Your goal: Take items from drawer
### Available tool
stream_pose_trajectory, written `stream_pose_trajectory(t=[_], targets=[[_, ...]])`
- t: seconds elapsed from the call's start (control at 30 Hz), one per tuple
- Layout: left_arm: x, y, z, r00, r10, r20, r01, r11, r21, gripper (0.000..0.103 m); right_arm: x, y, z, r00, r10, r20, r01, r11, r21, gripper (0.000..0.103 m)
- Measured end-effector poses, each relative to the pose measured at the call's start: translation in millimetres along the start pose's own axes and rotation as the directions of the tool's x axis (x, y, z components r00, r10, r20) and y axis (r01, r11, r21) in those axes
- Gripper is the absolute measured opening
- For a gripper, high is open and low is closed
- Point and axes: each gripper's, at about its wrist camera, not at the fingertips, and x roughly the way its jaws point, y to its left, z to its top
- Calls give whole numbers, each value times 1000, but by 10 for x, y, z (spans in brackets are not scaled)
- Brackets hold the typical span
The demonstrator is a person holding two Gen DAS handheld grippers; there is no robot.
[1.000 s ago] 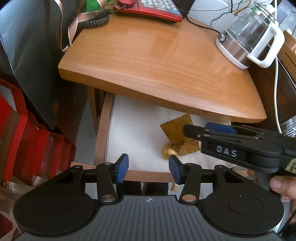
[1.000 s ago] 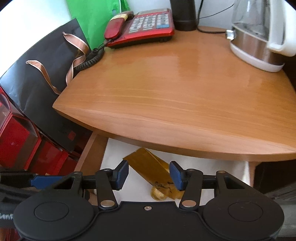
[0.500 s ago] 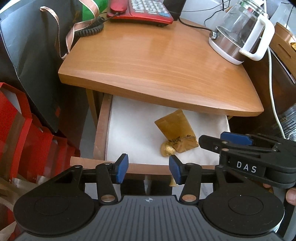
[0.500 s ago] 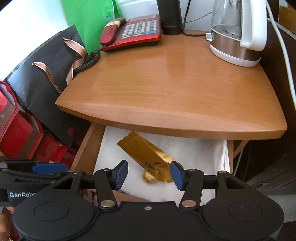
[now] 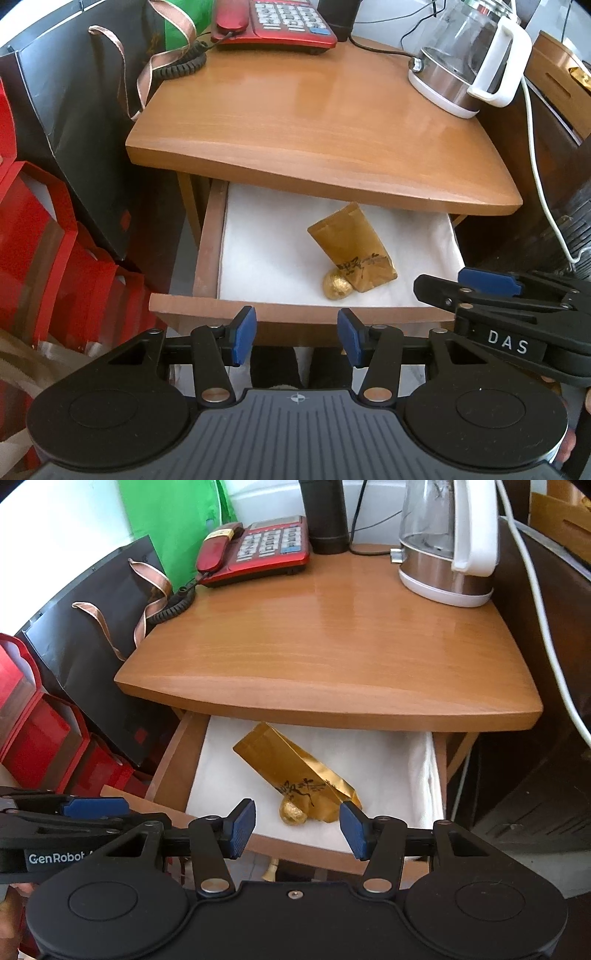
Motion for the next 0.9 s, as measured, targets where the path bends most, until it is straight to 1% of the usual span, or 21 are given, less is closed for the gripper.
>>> stream_pose_trajectory(t=[0.37,0.67,0.9], targets=[[-27,-5,-123,1000,7,-16,-7,1000,3,51,-102,2,-217,1000,-3,-7,3,999,34,49],[-45,-9,-214,1000,12,-26,-12,1000,11,51,-144,35,-329,1000,-5,-21,6,999,46,49],[-56,-55,-298,999,28,-32,-27,999,35,51,-156,71,-441,999,-11,-41,13,999,49,49]])
